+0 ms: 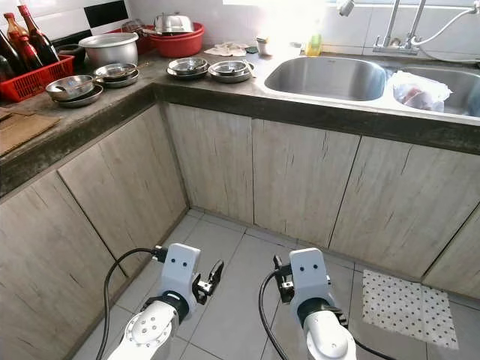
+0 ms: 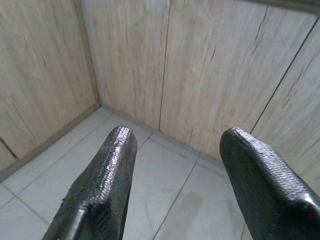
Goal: Kitchen organization
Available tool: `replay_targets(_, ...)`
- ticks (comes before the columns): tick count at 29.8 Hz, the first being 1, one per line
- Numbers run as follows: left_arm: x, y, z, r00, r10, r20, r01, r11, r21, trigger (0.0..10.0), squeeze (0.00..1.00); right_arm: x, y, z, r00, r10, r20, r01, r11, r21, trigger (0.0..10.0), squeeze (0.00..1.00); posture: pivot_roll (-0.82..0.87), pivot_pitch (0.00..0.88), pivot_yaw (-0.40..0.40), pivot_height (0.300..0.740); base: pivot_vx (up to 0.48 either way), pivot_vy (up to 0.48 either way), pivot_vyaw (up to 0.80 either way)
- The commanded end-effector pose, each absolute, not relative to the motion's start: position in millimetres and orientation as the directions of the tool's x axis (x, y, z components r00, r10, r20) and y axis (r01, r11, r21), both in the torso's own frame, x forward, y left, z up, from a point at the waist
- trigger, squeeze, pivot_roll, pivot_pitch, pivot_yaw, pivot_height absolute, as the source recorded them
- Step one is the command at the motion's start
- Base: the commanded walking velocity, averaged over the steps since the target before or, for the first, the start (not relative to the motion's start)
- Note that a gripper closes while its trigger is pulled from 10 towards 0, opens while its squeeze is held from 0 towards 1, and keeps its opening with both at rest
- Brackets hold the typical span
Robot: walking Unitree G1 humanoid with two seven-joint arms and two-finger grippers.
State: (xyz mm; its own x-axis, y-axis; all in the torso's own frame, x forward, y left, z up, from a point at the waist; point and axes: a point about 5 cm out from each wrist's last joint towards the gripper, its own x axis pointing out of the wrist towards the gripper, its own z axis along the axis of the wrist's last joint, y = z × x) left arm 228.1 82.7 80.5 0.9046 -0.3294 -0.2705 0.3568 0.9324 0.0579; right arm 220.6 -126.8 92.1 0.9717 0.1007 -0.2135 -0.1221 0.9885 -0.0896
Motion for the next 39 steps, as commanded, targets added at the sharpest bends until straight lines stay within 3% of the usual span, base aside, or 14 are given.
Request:
replay_targets(1,228,80,83,0.902,-0.354,-0.249,0.384,0.920,0.083,10.0,0.00,222,-129,97,0.979,0.090,-0.181,-0.106,0.991,-0.083,10.0,0.00,0.06,0.000,-0.013,0.740,0.000,0.000,0.00)
replay_targets(5,228,79,90,0.907,-0.372,-0.197,0.396,0.913,0.102,10.0,0.00,223,-125,109,0.986,0.133,-0.098,-0.146,0.979,-0.143,10.0,0.00,0.06,0.000,-0.009,0.740,0.000,0.000,0.00)
replay_targets(11,233,82,96,0.930,-0.337,-0.148,0.355,0.928,0.114,10.0,0.00,223,-119,107,0.968,0.219,-0.120,-0.228,0.972,-0.065,10.0,0.00,0.06,0.000,-0.015,0.740,0.000,0.000,0.00)
replay_targets(12,232,81,94,0.917,-0.362,-0.168,0.374,0.927,0.041,10.0,0.00,221,-117,104,0.966,0.226,-0.128,-0.229,0.974,-0.005,10.0,0.00,0.07,0.000,-0.017,0.740,0.000,0.000,0.00)
replay_targets(25,231,85,94,0.924,-0.348,-0.159,0.360,0.932,0.050,10.0,0.00,224,-115,109,0.970,0.226,-0.085,-0.226,0.974,0.012,10.0,0.00,0.08,0.000,-0.012,0.740,0.000,0.000,0.00)
replay_targets(33,229,82,92,0.912,-0.374,-0.168,0.387,0.920,0.059,10.0,0.00,224,-111,109,0.968,0.238,-0.078,-0.238,0.971,0.011,10.0,0.00,0.08,0.000,-0.008,0.740,0.286,0.000,0.55)
replay_targets(39,229,81,92,0.908,-0.384,-0.170,0.399,0.915,0.066,10.0,0.00,225,-111,105,0.967,0.238,-0.095,-0.237,0.971,0.026,10.0,0.00,0.08,0.000,-0.009,0.740,0.331,0.000,0.00)
